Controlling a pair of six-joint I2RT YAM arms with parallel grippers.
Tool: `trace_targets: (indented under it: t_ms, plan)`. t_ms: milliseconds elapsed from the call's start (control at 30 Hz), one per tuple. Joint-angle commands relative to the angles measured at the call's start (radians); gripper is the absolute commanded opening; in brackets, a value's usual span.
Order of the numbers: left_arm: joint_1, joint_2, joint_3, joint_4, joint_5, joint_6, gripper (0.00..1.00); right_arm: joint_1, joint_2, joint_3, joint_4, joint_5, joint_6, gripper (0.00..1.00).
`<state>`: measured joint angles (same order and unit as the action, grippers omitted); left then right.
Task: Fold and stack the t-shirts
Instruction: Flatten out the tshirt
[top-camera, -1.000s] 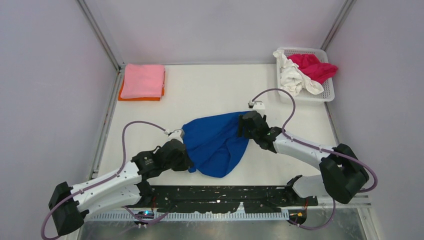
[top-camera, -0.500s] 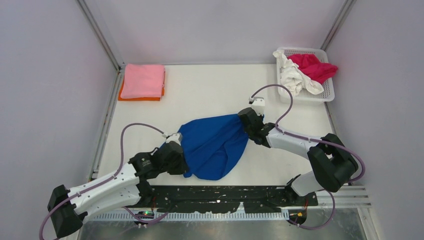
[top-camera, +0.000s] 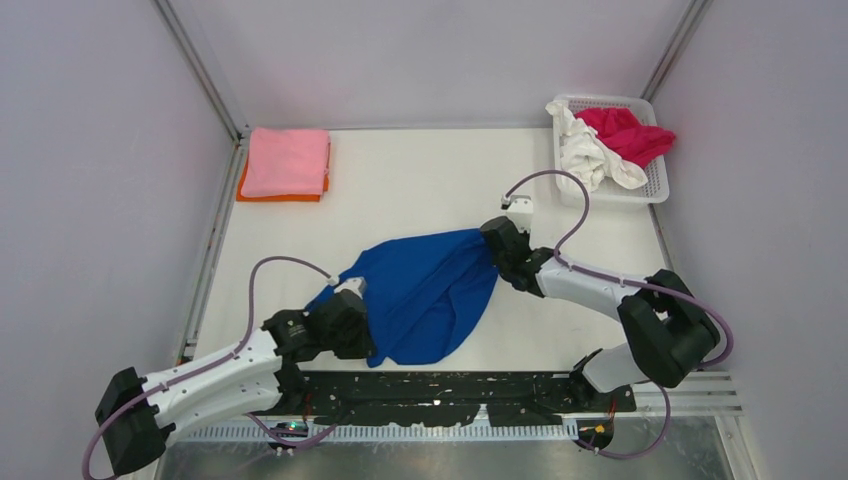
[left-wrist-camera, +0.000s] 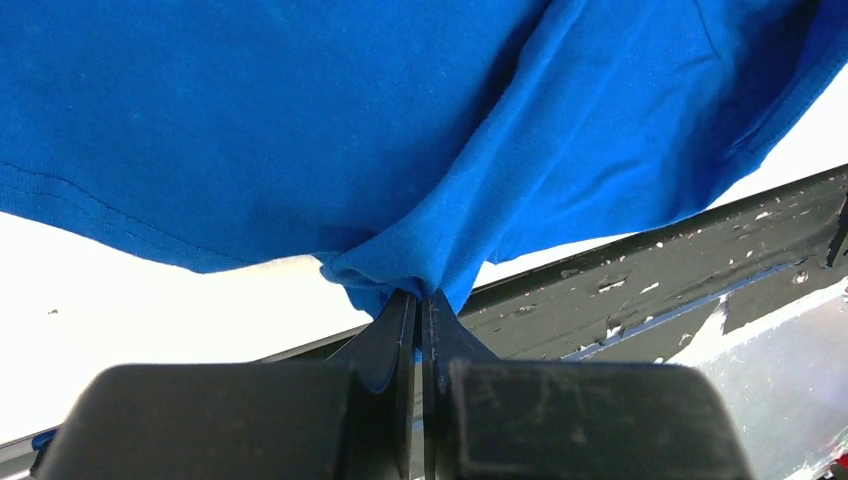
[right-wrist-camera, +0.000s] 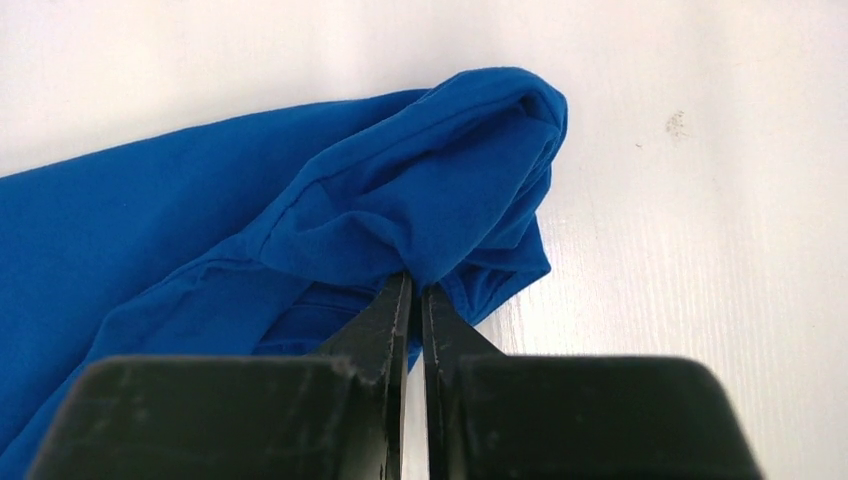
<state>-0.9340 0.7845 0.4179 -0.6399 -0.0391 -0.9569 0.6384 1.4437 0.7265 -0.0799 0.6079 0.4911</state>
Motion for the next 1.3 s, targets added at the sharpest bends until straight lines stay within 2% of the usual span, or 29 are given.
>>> trace_targets:
  t_ms: [0,167,300,433,600,667,767,867,1000,1133,1267]
  plan:
    - [-0.004,-0.019,0.018,0.001,0.017,0.002,0.0,-0.003,-0.058,-0.004,0.022,0.027,-0.011,0.08]
    - [-0.003,-0.139,0.152,-0.157,-0.124,0.045,0.0,-0.004,-0.151,0.014,-0.031,0.12,-0.047,0.05]
    - [-0.003,-0.232,0.323,-0.188,-0.3,0.145,0.0,-0.007,-0.297,0.072,-0.1,0.207,-0.121,0.05]
    - [-0.003,-0.239,0.539,-0.205,-0.46,0.267,0.0,-0.009,-0.548,0.131,-0.098,0.158,-0.24,0.05]
    - [-0.003,-0.241,0.785,-0.175,-0.561,0.411,0.0,-0.009,-0.765,0.279,-0.162,-0.012,-0.317,0.05]
    - [-0.003,-0.246,0.866,-0.152,-0.549,0.481,0.0,-0.008,-0.822,0.358,-0.217,-0.069,-0.318,0.05]
    - [-0.003,-0.252,0.963,-0.12,-0.441,0.562,0.0,-0.009,-0.871,0.478,-0.307,-0.179,-0.316,0.05]
    - [-0.003,-0.248,1.058,-0.112,-0.36,0.62,0.0,-0.009,-0.886,0.613,-0.341,-0.262,-0.31,0.05]
    - [-0.003,-0.221,1.189,-0.134,-0.3,0.674,0.0,-0.009,-0.85,0.784,-0.392,-0.446,-0.326,0.05]
    - [-0.003,-0.196,1.274,-0.139,-0.246,0.707,0.0,-0.009,-0.801,0.932,-0.446,-0.51,-0.342,0.05]
    - [-0.003,-0.167,1.284,-0.12,-0.299,0.724,0.0,-0.009,-0.766,0.993,-0.427,-0.475,-0.37,0.05]
